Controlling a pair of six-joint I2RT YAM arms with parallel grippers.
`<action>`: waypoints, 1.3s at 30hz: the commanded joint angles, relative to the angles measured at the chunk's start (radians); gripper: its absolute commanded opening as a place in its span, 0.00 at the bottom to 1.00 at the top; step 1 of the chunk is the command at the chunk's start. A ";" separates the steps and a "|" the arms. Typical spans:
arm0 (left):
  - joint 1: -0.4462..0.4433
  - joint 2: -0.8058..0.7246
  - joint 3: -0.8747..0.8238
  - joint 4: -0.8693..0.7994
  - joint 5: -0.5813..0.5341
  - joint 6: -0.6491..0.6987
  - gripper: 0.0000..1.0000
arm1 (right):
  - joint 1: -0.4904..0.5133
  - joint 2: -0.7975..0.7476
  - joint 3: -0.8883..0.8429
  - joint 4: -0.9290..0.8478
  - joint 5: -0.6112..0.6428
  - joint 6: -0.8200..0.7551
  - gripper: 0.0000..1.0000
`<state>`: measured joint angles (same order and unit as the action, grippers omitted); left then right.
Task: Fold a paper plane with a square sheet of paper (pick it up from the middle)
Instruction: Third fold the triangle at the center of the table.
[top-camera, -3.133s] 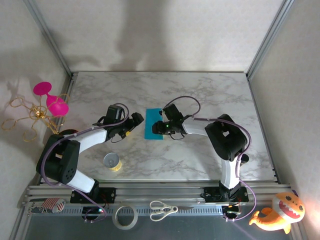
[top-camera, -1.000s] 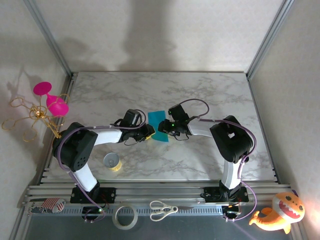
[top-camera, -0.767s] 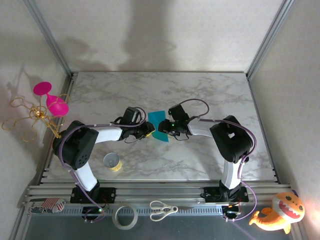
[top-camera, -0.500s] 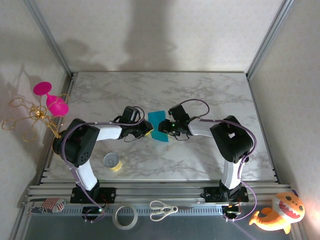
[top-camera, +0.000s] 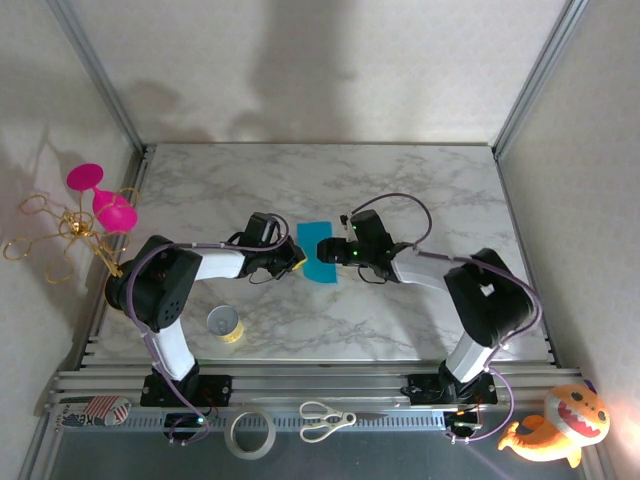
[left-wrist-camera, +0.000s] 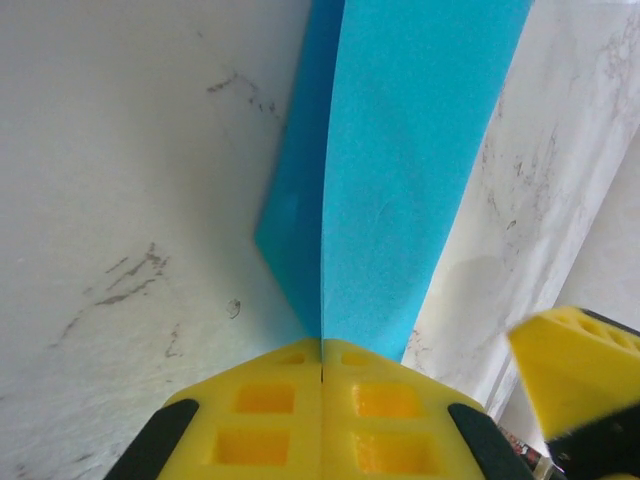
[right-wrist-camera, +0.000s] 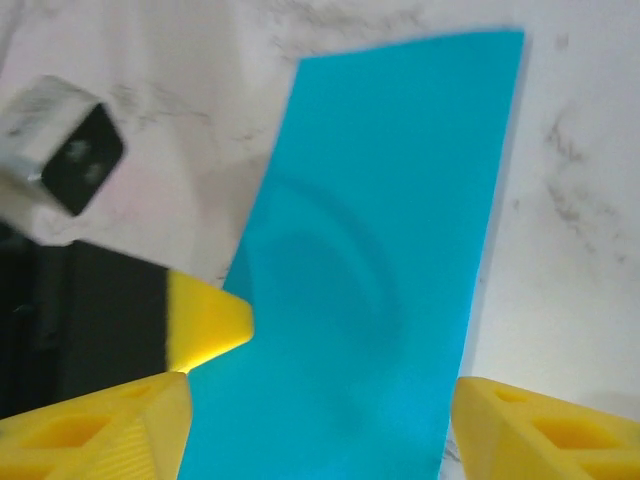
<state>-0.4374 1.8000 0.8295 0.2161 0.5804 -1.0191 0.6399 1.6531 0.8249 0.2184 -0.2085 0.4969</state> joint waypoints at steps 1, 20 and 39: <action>0.009 -0.026 -0.007 0.029 -0.004 -0.023 0.00 | 0.029 -0.054 -0.071 0.140 0.110 -0.202 0.71; 0.004 -0.033 0.007 -0.010 0.009 -0.037 0.02 | 0.309 0.031 -0.246 0.513 0.351 -0.744 0.73; 0.003 -0.029 -0.007 -0.002 0.013 -0.044 0.03 | 0.333 0.151 -0.212 0.600 0.466 -0.821 0.34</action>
<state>-0.4366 1.8000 0.8284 0.2241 0.5812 -1.0519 0.9649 1.7996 0.5930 0.7898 0.2661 -0.3168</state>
